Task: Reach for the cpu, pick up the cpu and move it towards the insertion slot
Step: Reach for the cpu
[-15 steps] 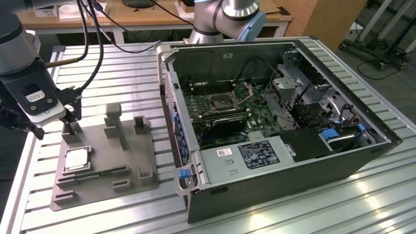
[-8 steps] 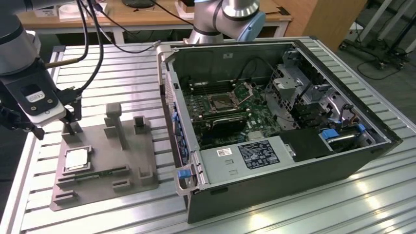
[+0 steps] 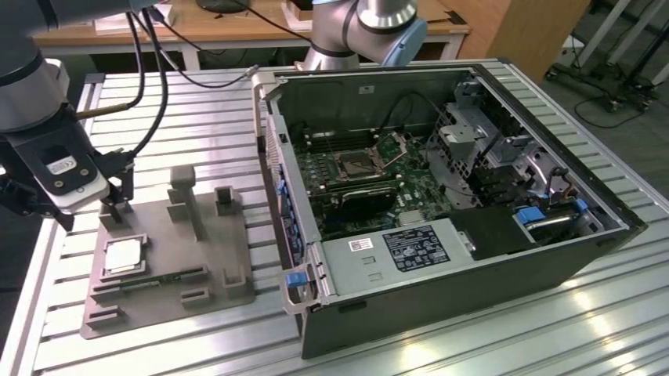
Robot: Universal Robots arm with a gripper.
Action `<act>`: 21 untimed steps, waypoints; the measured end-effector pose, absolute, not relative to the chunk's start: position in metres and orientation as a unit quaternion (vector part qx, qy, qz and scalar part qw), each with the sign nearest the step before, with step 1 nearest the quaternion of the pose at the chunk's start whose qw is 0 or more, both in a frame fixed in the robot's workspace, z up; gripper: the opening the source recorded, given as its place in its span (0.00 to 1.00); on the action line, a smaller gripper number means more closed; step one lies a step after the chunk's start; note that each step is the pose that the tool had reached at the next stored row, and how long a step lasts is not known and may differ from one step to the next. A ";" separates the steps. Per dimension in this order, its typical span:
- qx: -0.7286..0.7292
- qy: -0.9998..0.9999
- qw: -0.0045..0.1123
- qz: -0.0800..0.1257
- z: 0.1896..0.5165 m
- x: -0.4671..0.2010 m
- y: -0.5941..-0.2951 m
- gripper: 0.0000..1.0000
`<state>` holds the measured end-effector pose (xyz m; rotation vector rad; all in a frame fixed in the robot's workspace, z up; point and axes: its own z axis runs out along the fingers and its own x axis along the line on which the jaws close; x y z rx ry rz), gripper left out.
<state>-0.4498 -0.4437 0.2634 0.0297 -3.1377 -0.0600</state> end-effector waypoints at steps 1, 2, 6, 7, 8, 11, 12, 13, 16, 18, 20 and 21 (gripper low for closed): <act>0.010 -1.000 0.002 -0.019 0.262 -0.449 -0.444 0.61; 0.010 -1.000 0.002 -0.019 0.261 -0.449 -0.444 0.61; 0.009 -1.000 0.002 -0.019 0.256 -0.447 -0.444 0.61; 0.009 -1.000 0.002 -0.019 0.255 -0.447 -0.444 0.61; 0.009 -1.000 0.002 -0.019 0.255 -0.447 -0.444 0.61; 0.010 -1.000 0.002 -0.019 0.253 -0.447 -0.444 0.61; 0.010 -1.000 0.002 -0.019 0.252 -0.447 -0.444 0.61; 0.010 -1.000 0.002 -0.019 0.251 -0.447 -0.444 0.61; 0.010 -1.000 0.002 -0.019 0.248 -0.447 -0.444 0.61; 0.010 -1.000 0.002 -0.019 0.246 -0.447 -0.444 0.61; 0.010 -1.000 0.002 -0.019 0.244 -0.447 -0.444 0.61; 0.010 -1.000 0.002 -0.019 0.243 -0.447 -0.444 0.61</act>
